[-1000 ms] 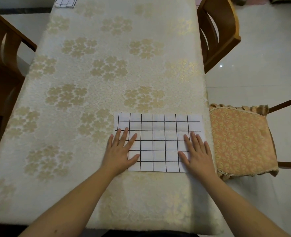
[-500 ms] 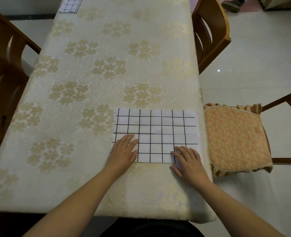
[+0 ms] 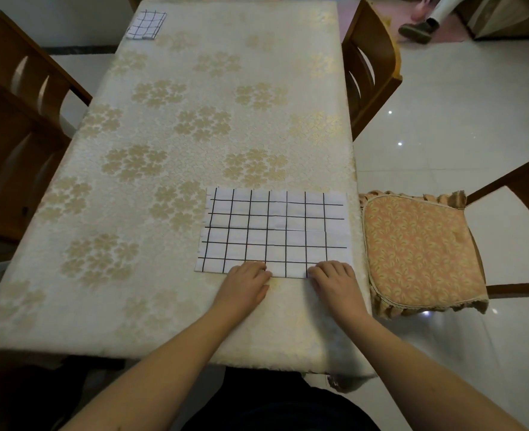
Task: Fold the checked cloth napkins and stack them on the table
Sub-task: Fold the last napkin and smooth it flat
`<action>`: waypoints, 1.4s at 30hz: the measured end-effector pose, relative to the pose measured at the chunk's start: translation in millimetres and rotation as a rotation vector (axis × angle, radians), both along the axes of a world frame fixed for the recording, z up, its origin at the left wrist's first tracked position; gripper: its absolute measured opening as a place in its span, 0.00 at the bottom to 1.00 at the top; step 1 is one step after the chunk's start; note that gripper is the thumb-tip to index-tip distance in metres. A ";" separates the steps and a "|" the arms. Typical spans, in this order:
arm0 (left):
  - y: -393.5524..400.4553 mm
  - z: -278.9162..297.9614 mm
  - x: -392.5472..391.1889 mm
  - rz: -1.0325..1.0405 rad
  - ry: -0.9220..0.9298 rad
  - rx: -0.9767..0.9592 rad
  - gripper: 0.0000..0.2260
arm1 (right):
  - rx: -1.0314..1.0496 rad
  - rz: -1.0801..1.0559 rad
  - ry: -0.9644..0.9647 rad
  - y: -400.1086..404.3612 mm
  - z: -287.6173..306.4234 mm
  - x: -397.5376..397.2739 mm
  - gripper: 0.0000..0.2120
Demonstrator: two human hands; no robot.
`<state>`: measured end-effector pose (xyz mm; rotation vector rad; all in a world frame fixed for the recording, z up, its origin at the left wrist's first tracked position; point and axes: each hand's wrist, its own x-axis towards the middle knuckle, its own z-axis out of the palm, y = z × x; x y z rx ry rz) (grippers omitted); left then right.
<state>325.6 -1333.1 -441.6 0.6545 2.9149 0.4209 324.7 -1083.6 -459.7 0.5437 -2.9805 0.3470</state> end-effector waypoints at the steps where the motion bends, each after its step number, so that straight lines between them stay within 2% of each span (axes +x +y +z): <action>1: 1.3 0.4 0.4 0.009 -0.009 -0.021 0.13 | 0.011 -0.010 -0.009 4.4 1.3 1.8 0.11; 5: 3.3 3.6 3.7 0.015 -0.042 -0.060 0.14 | 0.099 -0.059 -0.018 23.6 8.8 6.5 0.18; 13: 6.5 13.6 18.7 0.054 -0.138 -0.138 0.23 | 0.183 -0.096 0.026 42.5 6.7 4.3 0.17; 19: 2.4 12.8 32.4 0.095 -0.103 -0.119 0.23 | 0.154 -0.027 0.137 24.3 22.4 20.4 0.09; 27: -18.4 17.0 61.0 0.018 0.034 -0.008 0.23 | 0.007 0.117 0.229 -36.4 42.4 80.0 0.06; 30: -30.7 21.9 80.0 0.035 0.138 0.039 0.20 | -0.037 0.161 0.286 -63.7 51.5 98.2 0.06; 34: -49.5 25.0 105.7 0.096 0.203 0.138 0.06 | -0.086 0.194 0.324 -94.1 63.5 119.5 0.06; 36: -60.4 25.0 114.4 0.157 0.187 0.196 0.06 | -0.090 0.182 0.282 -100.7 67.1 127.4 0.11; 40: -89.7 26.7 129.1 0.290 0.075 0.344 0.11 | -0.003 0.055 -0.015 -99.4 65.4 141.9 0.36; 42: -104.5 32.1 137.5 0.399 -0.039 0.493 0.11 | 0.008 -0.026 -0.107 -95.5 64.5 148.6 0.39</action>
